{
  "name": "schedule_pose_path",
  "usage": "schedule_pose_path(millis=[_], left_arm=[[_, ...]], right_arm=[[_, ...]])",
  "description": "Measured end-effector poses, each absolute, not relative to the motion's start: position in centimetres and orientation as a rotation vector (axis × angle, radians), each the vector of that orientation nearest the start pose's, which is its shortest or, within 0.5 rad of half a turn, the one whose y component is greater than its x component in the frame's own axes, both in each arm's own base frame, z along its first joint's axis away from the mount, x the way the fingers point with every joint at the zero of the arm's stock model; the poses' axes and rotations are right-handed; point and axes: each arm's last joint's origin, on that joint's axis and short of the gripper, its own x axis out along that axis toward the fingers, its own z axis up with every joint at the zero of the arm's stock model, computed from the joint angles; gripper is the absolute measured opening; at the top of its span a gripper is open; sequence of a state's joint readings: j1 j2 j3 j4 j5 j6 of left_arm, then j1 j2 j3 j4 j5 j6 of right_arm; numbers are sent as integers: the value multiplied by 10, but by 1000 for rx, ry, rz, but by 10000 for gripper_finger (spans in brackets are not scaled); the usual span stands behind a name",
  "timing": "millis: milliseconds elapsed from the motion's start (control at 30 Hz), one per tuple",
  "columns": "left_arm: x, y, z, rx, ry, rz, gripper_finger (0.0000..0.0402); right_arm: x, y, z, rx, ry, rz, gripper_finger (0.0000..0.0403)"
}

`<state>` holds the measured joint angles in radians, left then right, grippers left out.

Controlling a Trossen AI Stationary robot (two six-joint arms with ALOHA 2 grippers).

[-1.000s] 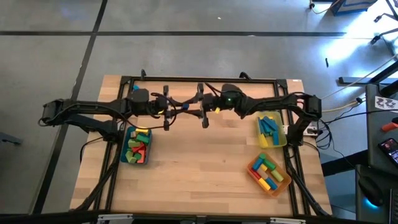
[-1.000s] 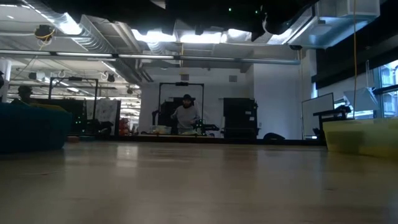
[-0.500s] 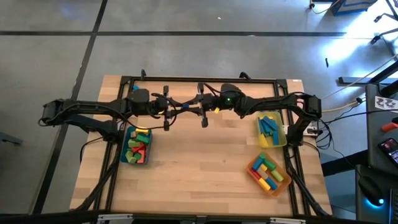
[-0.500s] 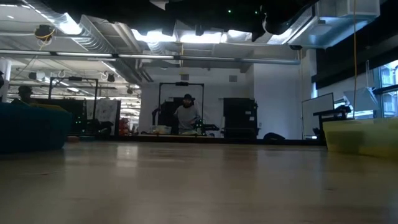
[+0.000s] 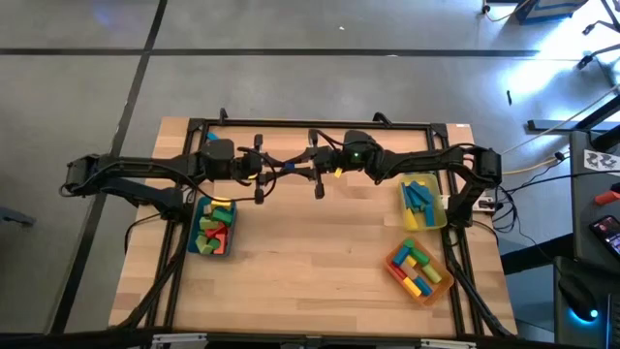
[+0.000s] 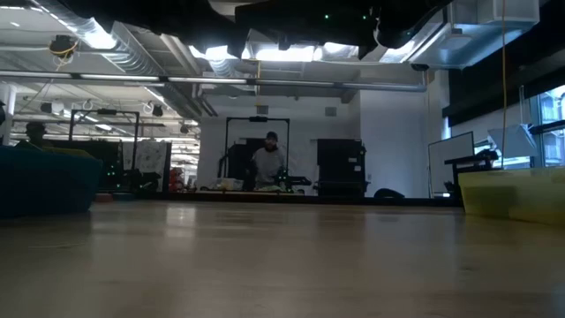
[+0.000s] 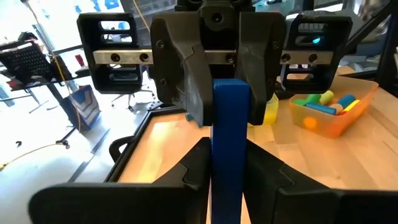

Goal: Sort blocks by size
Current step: Put the dark blue rectangular block into the yellow bin

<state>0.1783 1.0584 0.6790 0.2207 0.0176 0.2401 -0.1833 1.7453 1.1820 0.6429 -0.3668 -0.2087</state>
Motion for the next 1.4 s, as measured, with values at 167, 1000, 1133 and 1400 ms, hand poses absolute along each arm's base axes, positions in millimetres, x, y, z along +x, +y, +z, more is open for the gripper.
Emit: schedule_pose_path(millis=[167, 1000, 1133, 1400], left_arm=[[232, 41, 285, 222, 173, 143, 59], [233, 41, 285, 222, 175, 143, 59], [233, 41, 284, 227, 178, 142, 60], [233, 43, 288, 221, 156, 152, 165]], right_arm=[[394, -63, 292, -232, -98, 174, 63], [395, -64, 291, -230, -78, 133, 60], [395, -64, 291, -233, -78, 133, 60], [395, -64, 289, -233, -72, 131, 60]])
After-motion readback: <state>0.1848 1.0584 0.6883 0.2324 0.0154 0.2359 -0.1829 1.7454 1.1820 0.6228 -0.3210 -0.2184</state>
